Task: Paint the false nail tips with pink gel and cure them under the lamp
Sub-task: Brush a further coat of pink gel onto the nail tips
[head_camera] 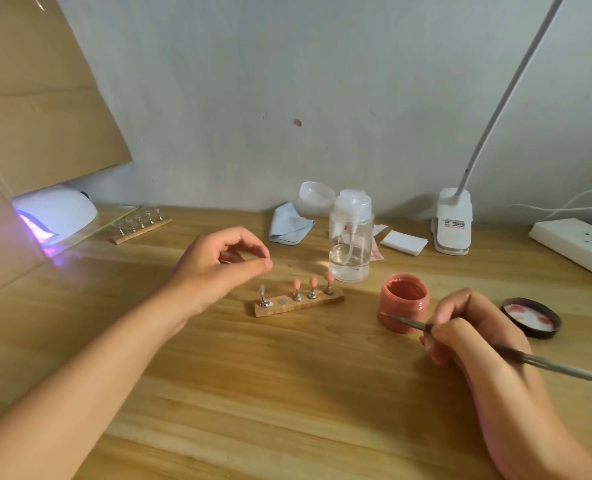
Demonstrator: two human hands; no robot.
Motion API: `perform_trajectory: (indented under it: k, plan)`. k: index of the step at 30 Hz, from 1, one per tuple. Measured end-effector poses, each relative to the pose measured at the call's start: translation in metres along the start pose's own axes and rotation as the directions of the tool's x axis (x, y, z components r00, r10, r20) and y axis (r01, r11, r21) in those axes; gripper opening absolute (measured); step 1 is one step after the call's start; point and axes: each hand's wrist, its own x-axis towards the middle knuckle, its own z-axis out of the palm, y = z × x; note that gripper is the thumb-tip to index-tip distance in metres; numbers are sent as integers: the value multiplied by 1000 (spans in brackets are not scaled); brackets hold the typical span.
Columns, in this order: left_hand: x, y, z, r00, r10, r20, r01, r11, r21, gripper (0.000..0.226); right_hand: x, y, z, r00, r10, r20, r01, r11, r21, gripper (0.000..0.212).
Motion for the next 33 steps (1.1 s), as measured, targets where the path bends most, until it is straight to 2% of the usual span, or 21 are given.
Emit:
perform_trajectory:
  k: [4, 8, 11, 19, 23, 25, 28, 33]
  plan:
    - [-4, -9, 12, 994, -78, 77, 75, 997, 34, 18, 0, -3, 0, 999, 25, 21, -25, 1000, -2, 52]
    - [-5, -16, 19, 994, -78, 76, 68, 989, 131, 11, 1, -4, 1, 999, 42, 4, -42, 999, -10, 37]
    - [-6, -19, 20, 993, -80, 81, 66, 984, 168, 15, 1, -4, 3, 1000, 30, -4, -31, 999, -29, 29]
    - [-5, -26, 21, 991, -79, 104, 59, 980, 189, 16, 0, -5, 2, 999, 44, -12, -44, 998, -49, 26]
    - [-2, -22, 12, 974, -150, 170, 111, 969, 220, 24, 0, -4, 1, 999, 37, -11, -38, 998, -52, 27]
    - [-1, -22, 4, 961, -178, 212, 135, 970, 202, 22, -2, -4, 3, 1000, 6, -27, -8, 999, -51, 28]
    - [0, -22, -3, 952, -177, 249, 126, 970, 208, 15, -9, -7, 9, 992, -110, -59, 106, 993, -55, 18]
    - [-1, -24, -2, 963, -159, 218, 121, 976, 179, 18, -14, -12, 13, 957, -277, -90, 255, 945, -203, 9]
